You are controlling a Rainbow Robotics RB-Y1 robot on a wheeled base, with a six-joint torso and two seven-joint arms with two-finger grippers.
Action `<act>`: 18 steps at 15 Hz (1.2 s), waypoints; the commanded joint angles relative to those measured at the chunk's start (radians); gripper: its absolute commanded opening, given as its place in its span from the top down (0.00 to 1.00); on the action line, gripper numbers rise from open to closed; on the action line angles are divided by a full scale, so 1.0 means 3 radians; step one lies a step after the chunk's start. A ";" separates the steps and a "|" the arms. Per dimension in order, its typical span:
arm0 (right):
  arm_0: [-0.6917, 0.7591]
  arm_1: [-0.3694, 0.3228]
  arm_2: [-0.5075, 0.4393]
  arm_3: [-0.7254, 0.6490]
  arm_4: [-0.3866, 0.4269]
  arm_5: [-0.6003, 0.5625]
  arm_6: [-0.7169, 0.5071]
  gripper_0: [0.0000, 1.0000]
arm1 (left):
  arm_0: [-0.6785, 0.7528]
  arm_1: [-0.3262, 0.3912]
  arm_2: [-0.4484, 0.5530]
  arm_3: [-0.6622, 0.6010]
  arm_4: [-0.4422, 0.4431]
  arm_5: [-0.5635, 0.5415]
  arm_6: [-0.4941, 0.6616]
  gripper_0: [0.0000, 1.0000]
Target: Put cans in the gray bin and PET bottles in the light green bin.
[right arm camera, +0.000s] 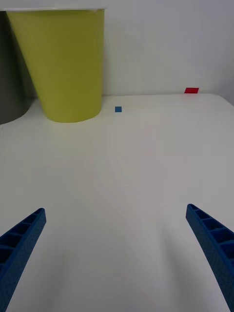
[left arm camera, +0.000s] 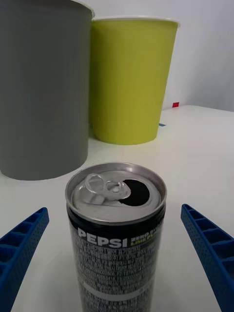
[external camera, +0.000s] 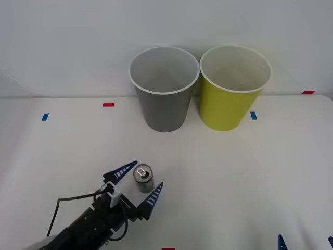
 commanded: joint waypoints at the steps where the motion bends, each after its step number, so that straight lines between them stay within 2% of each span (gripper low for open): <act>1: 0.0000 0.0000 0.0000 0.0000 0.0000 0.0000 0.0000 0.00 | -0.0030 -0.0020 -0.0005 0.0002 0.0016 0.0054 -0.0006 0.08; 3: 0.0000 0.0000 0.0000 0.0000 0.0000 0.0000 0.0000 0.00 | -0.0066 -0.0025 0.0000 0.0002 0.0021 0.0075 -0.0001 0.12; 4: 0.0000 0.0000 0.0000 0.0000 0.0000 0.0000 0.0000 0.00 | -0.0066 -0.0025 0.0000 0.0002 0.0016 0.0075 -0.0001 0.25; 5: 0.0000 0.0000 0.0000 0.0000 0.0000 0.0000 0.0000 0.00 | -0.0066 -0.0025 0.0000 0.0002 -0.0004 0.0075 -0.0011 0.96; 6: 0.0000 0.0000 0.0000 0.0000 0.0000 0.0000 0.0000 0.00 | -0.0066 -0.0025 0.0000 -0.0003 -0.0015 0.0075 -0.0016 1.00; 14: 0.0000 0.0000 0.0000 0.0000 0.0000 0.0000 0.0000 0.00 | -0.0045 -0.0020 -0.0005 -0.0059 -0.0071 0.0080 -0.0016 1.00; 17: 0.0000 0.0000 0.0000 0.0000 0.0000 0.0000 0.0000 0.00 | 0.0103 0.0082 0.0062 -0.0468 -0.0015 0.0443 -0.0006 1.00; 18: 0.0000 0.0000 0.0000 0.0000 0.0000 0.0000 0.0000 0.00 | 0.0200 0.0144 0.0174 -0.0688 -0.0020 0.0647 -0.0016 1.00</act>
